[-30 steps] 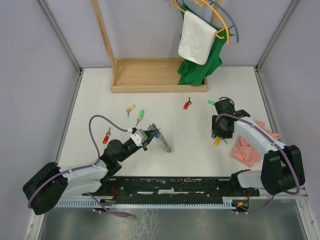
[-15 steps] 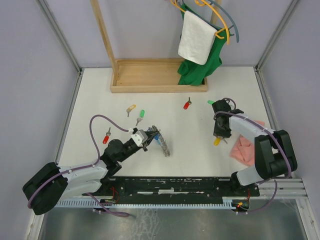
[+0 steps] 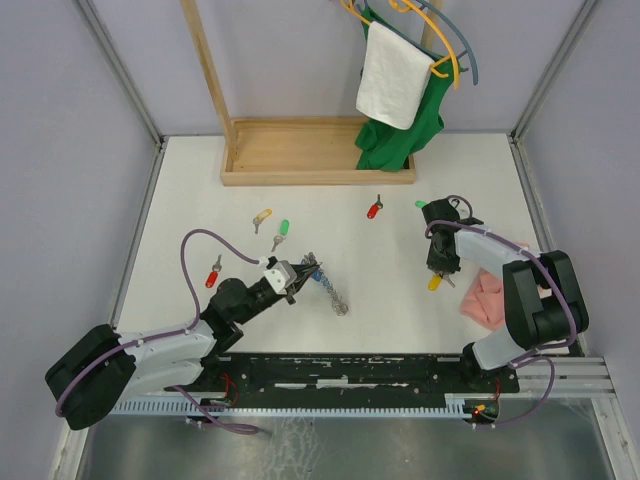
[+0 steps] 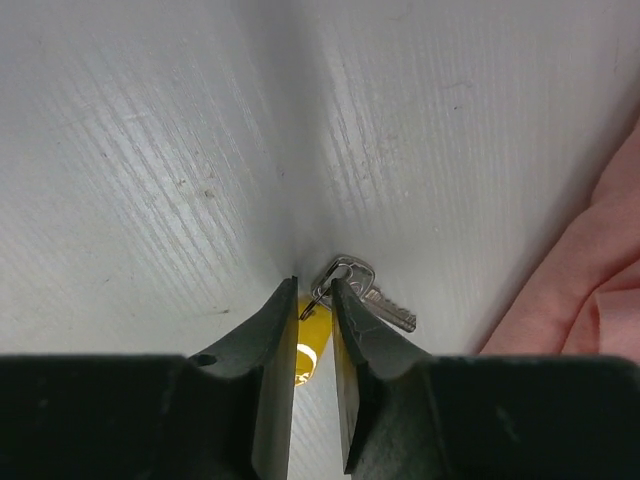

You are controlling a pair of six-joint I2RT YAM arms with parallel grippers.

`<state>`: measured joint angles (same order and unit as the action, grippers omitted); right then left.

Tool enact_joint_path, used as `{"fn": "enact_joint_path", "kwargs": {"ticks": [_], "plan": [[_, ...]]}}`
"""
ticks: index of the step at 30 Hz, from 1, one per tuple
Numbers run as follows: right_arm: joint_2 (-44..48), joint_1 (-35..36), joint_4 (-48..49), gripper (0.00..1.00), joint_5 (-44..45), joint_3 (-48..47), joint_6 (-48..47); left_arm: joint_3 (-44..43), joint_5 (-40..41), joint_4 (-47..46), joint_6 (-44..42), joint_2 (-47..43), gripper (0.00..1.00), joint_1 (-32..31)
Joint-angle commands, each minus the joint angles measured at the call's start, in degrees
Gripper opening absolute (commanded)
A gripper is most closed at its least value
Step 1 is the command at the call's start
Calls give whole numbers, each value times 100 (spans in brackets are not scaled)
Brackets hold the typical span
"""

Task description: Put the keys on the keyring

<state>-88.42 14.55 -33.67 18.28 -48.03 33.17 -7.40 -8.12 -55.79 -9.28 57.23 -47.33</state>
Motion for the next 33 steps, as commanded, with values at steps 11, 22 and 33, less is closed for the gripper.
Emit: {"fn": "enact_joint_path", "kwargs": {"ticks": [11,22,33], "plan": [[165,63,-65,1,-652,-356,-409,-138,-204,-409,58,-90,3,22],[-412,1772,365,1,-1585,-1019,-1632,-164,-446,-308,-2,-105,3,27],[-1069,2363,39,10,-1724,-1547,-2145,-152,-630,-295,-89,-97,3,29]]}}
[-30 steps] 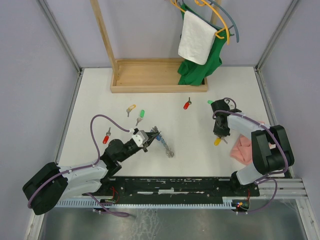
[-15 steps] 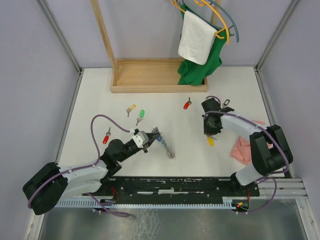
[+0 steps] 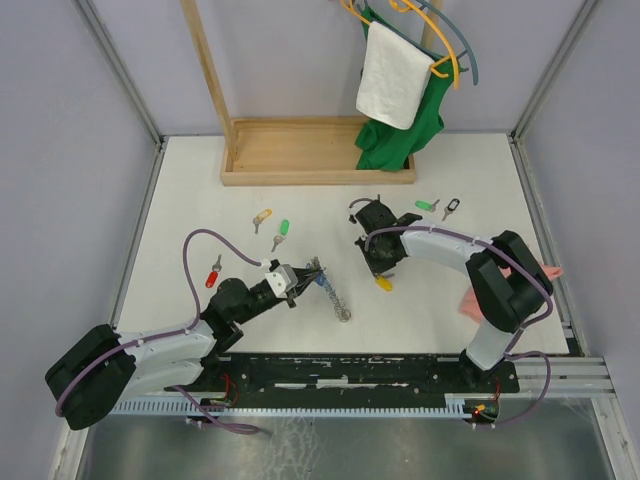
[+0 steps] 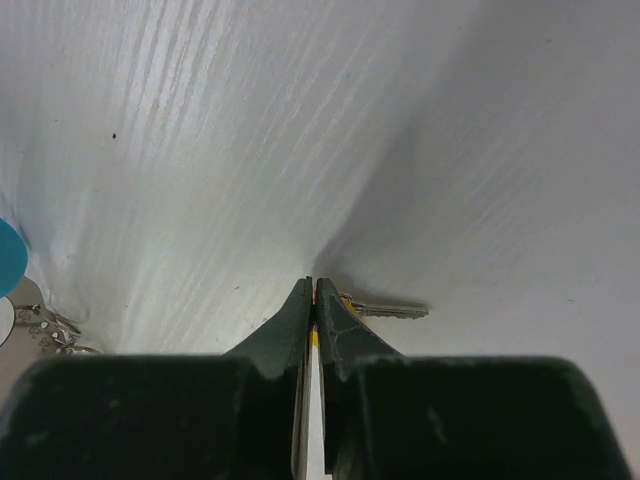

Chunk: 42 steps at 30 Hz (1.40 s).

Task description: Put the keys on the keyring

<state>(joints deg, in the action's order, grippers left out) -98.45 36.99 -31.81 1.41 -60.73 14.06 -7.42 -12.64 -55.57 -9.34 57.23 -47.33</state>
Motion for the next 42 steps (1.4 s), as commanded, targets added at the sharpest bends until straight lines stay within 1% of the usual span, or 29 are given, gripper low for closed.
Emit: {"fn": "enact_joint_path", "kwargs": {"ticks": [1,5,9,12,15,27,42], "plan": [[-70,146,-188,11,-25,-284,-237,-146,-196,-321,-80,-106,3,23],[14,201,-379,19,120,-313,-223,-146,-197,-334,-85,-72,3,27],[107,241,-640,29,292,-395,-131,-154,-168,-337,-79,-37,3,23],[172,297,-650,32,319,-362,-46,-154,-166,-336,-78,-34,3,22],[180,357,-550,31,377,-319,27,-154,-168,-333,-83,-37,3,23],[28,424,-309,20,677,-221,123,-154,-177,-316,-92,-54,3,24],[-142,436,-289,17,597,-153,79,-155,-176,-315,-91,-41,3,22]]}}
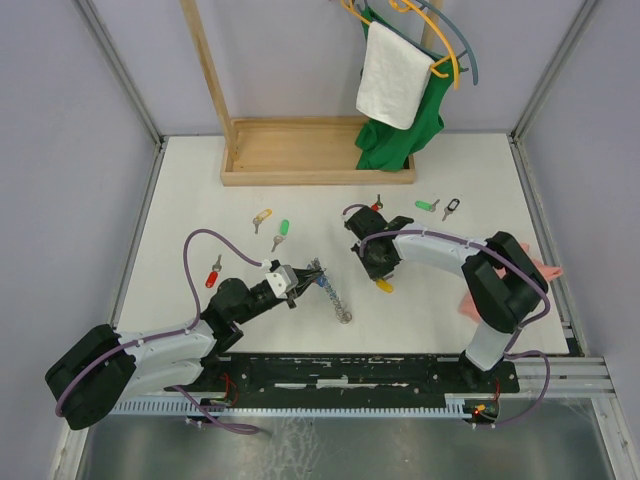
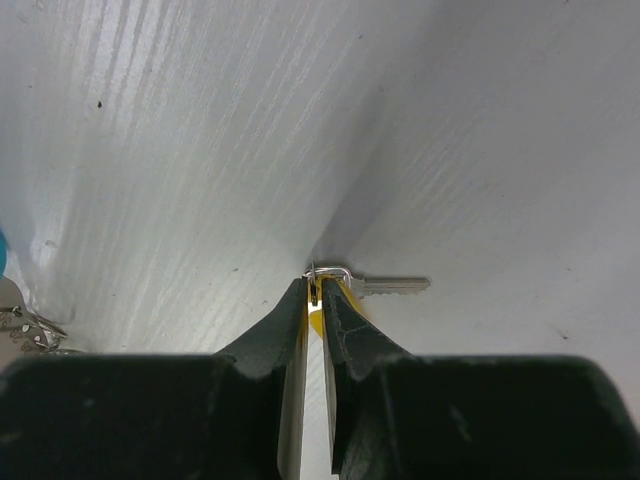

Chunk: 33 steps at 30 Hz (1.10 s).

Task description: Put the keys on the keyring

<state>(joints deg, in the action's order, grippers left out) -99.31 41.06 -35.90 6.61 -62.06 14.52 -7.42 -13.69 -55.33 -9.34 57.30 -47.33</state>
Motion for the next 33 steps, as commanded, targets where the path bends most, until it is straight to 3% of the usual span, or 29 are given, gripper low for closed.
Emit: {"fn": "enact_joint_path", "kwargs": {"ticks": [1,19,33], "plan": [[-64,31,110,17,77,-17,26,-154,-65,-338,-90,-58,3,23],[390,36,-220,3,-90,-42,-488,-22,118,-668,-34,-2,3,23],[2070,36,-564,1,-1793,-481,-2432,139,-535,-1795,-75,579,3,297]]}}
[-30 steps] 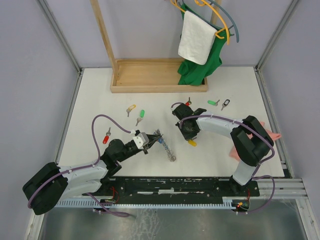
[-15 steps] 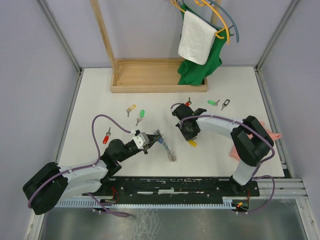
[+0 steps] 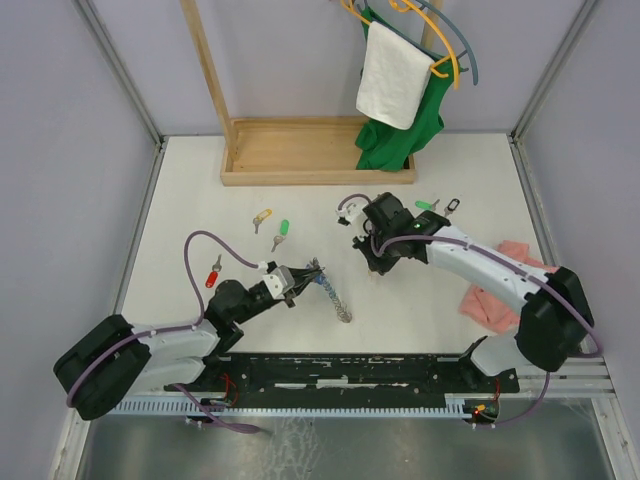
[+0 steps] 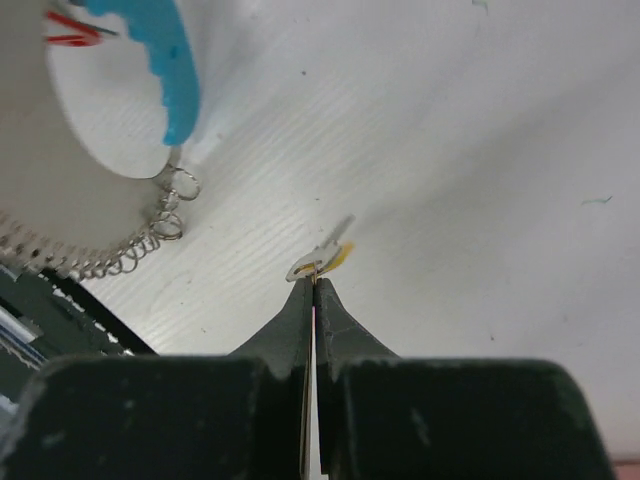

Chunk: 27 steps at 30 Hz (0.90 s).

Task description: Put the keys on the keyring

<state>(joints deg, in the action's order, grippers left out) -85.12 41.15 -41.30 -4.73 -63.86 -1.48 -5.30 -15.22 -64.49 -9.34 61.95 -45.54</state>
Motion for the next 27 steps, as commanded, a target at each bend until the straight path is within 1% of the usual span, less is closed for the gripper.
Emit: {"fn": "enact_joint_path", "kwargs": {"ticks": [1,5,6,10,15,19,27], "plan": [[796,30,-29,1,-789,-297,-1004,-102,-483,-883,-75,145,3,144],[1362,49,83,1,-1509,-107,-1857,-246,-906,-823,-175,224,3,207],[1553,51,182,1,-1716,25,-2237,-303,-1027,-735,-243,215,3,212],[2056,66,539,1,-2375,460,-3220,-464,-1338,-386,-472,171,3,221],[2329,71,889,1,-3039,867,-4185,-560,-1626,-286,-586,206,3,221],[2211,93,899,1,-3195,926,-4737,-632,-1882,-212,-722,307,3,221],[2105,234,1333,1,-3274,1138,-5211,-582,-2016,-383,-938,456,3,223]]}}
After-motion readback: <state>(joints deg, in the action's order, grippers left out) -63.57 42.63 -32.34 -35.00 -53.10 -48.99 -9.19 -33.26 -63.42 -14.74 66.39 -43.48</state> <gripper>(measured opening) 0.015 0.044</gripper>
